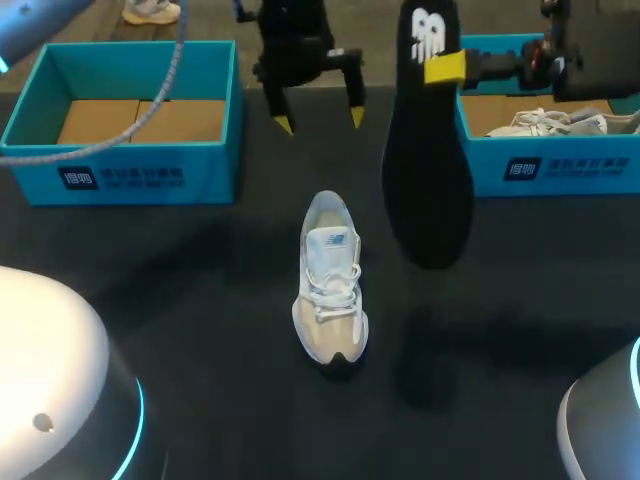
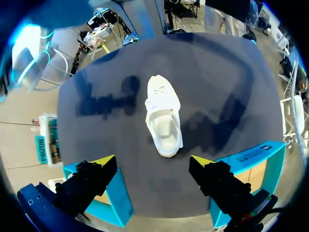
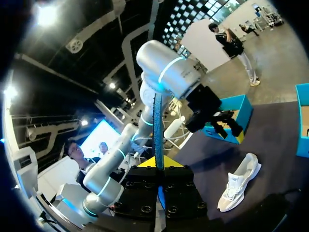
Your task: Take the shoe out of the shoebox, open the shoe tongue, remove and reinsert the insole, then place the shoe into the shoebox
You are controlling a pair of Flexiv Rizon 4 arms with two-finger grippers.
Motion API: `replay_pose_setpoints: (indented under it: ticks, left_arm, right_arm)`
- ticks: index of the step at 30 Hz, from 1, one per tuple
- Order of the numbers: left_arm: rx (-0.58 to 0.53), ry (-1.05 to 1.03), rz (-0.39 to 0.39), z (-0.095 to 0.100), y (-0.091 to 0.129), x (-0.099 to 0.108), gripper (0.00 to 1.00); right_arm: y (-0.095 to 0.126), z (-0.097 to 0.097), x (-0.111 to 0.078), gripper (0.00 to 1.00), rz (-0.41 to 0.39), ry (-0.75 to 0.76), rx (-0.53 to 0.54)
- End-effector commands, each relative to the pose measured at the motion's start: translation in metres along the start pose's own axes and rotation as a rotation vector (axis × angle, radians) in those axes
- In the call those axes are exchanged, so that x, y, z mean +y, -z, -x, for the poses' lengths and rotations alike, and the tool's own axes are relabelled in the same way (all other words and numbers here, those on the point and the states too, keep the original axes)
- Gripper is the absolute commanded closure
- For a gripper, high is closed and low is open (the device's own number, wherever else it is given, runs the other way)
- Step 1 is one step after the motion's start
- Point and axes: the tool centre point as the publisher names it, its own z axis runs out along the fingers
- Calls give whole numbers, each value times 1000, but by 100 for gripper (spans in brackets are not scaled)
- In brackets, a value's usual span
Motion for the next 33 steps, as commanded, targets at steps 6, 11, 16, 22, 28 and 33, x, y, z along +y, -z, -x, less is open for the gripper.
replay_pose_setpoints:
  ticks: [6,11,16,22,28,33]
  left_arm:
    - [-319,-47,4,-20,18,-7,0]
    - [-355,-51,12,-25,24,-8,0]
    - [-382,-72,14,-32,31,-11,0]
    - [-361,-98,17,-34,33,-13,0]
    - [-361,-98,17,-34,33,-13,0]
    - [-361,-98,17,-34,33,-13,0]
  right_arm:
    - [-8,46,29,100,-55,-108,61]
    - [-9,70,38,100,-61,-198,56]
    - [-13,86,46,100,-79,-262,43]
    - [-14,91,47,100,-77,-276,25]
    - [-14,91,47,100,-77,-276,25]
    - [-14,91,47,100,-77,-276,25]
